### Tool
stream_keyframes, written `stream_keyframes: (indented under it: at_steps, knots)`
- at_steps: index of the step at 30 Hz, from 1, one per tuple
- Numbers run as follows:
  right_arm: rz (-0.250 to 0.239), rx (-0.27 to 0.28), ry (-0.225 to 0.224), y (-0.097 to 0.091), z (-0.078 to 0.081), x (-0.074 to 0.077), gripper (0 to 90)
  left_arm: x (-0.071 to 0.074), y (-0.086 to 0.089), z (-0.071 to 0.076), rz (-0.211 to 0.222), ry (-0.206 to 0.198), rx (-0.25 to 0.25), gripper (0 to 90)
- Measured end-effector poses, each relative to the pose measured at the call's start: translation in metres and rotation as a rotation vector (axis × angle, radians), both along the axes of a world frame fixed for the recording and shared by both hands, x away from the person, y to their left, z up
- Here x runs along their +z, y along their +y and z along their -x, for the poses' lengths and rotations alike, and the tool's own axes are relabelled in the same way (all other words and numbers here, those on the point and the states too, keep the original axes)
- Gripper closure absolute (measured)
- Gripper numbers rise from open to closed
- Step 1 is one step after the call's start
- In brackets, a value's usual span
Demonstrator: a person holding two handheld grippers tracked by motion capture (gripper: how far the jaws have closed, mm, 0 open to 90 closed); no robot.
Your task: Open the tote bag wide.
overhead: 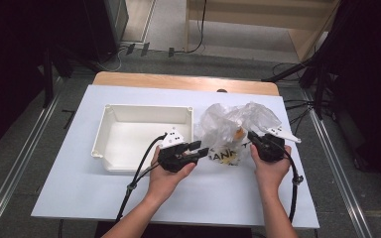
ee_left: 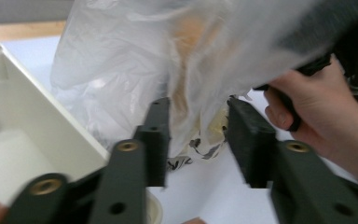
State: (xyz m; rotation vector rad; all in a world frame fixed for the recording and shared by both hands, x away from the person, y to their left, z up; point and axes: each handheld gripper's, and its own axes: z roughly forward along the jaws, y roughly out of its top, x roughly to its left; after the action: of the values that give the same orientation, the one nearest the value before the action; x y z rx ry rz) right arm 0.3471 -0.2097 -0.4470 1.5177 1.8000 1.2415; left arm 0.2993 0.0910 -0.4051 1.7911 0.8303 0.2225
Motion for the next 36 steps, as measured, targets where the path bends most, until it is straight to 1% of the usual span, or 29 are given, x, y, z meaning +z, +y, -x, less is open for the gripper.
stream_keyframes:
  at_steps: [1,2,4,5,6,7,8,9,10,13,15,16,18,20,21,22,23,25,27,28,29,31,32,33,34,36]
  knots:
    - [0.001,0.002,0.000,0.001,0.000,-0.001,90.0,0.000,0.000,0.000,0.000,0.000,0.000,49.8]
    - [0.003,0.004,-0.001,0.002,0.000,-0.001,90.0,0.005,-0.001,0.005,-0.012,-0.034,0.007,43.1]
    - [0.002,0.004,0.002,0.002,0.001,-0.002,90.0,0.011,-0.002,0.008,-0.034,-0.062,0.008,30.1]
    - [0.003,0.002,0.001,0.003,0.001,-0.002,90.0,0.015,-0.002,0.010,-0.037,-0.075,0.008,26.2]
    - [0.004,0.001,-0.001,0.002,0.001,-0.002,90.0,0.019,-0.002,0.012,-0.036,-0.088,0.010,23.9]
    - [0.003,0.000,-0.001,0.002,0.001,-0.002,90.0,0.019,-0.002,0.012,-0.036,-0.088,0.010,22.0]
    - [0.004,-0.001,0.000,0.003,0.001,-0.001,90.0,0.027,-0.004,0.015,-0.033,-0.121,0.021,20.3]
    - [0.004,-0.001,0.000,0.003,0.001,-0.001,90.0,0.027,-0.004,0.015,-0.033,-0.121,0.021,19.7]
    - [0.003,0.001,-0.008,0.004,0.001,0.000,90.0,0.035,-0.005,0.016,-0.034,-0.149,0.026,18.9]
    - [0.014,0.001,-0.010,0.005,0.001,0.002,90.0,0.046,-0.006,0.012,-0.012,-0.161,0.026,17.8]
    - [0.018,0.001,-0.009,0.004,0.001,0.002,90.0,0.053,-0.007,0.011,-0.001,-0.180,0.041,17.3]
    - [0.016,0.000,-0.006,0.004,0.001,0.001,90.0,0.057,-0.007,0.011,0.016,-0.189,0.045,18.6]
    - [0.021,0.001,-0.007,0.003,0.001,0.001,90.0,0.062,-0.007,0.011,0.036,-0.208,0.044,24.3]
    - [0.027,0.002,-0.006,0.003,0.001,0.001,90.0,0.065,-0.009,0.012,0.048,-0.237,0.049,33.0]
    - [0.028,0.002,-0.005,0.004,0.001,0.001,90.0,0.065,-0.011,0.012,0.043,-0.250,0.053,42.3]
    - [0.029,0.003,-0.006,0.004,0.001,0.001,90.0,0.064,-0.013,0.012,0.030,-0.252,0.063,54.9]
    - [0.026,0.003,-0.002,0.004,0.002,0.001,90.0,0.062,-0.015,0.011,0.011,-0.247,0.076,61.2]
    - [0.028,0.011,-0.005,0.004,0.003,0.002,90.0,0.056,-0.018,0.006,-0.009,-0.209,0.074,76.6]
    - [0.027,0.021,-0.011,0.003,0.005,0.003,90.0,0.046,-0.019,0.000,-0.034,-0.167,0.077,89.1]
    - [0.024,0.025,-0.018,0.003,0.006,0.004,89.2,0.041,-0.019,-0.004,-0.041,-0.145,0.071,90.0]
    - [0.016,0.036,-0.027,0.001,0.008,0.005,86.8,0.036,-0.019,-0.007,-0.061,-0.130,0.069,90.0]
    - [-0.012,0.049,-0.041,-0.001,0.012,0.007,80.3,0.025,-0.020,-0.013,-0.091,-0.092,0.082,90.0]
    - [-0.029,0.049,-0.044,-0.003,0.015,0.008,76.0,0.020,-0.020,-0.015,-0.104,-0.075,0.090,90.0]
    - [-0.036,0.050,-0.058,-0.004,0.017,0.010,70.3,0.016,-0.020,-0.017,-0.114,-0.058,0.096,90.0]
    - [-0.045,0.046,-0.073,-0.006,0.020,0.012,66.5,0.012,-0.021,-0.018,-0.122,-0.044,0.099,90.0]
    - [-0.052,0.044,-0.099,-0.008,0.027,0.017,59.0,0.006,-0.022,-0.019,-0.137,-0.026,0.103,90.0]
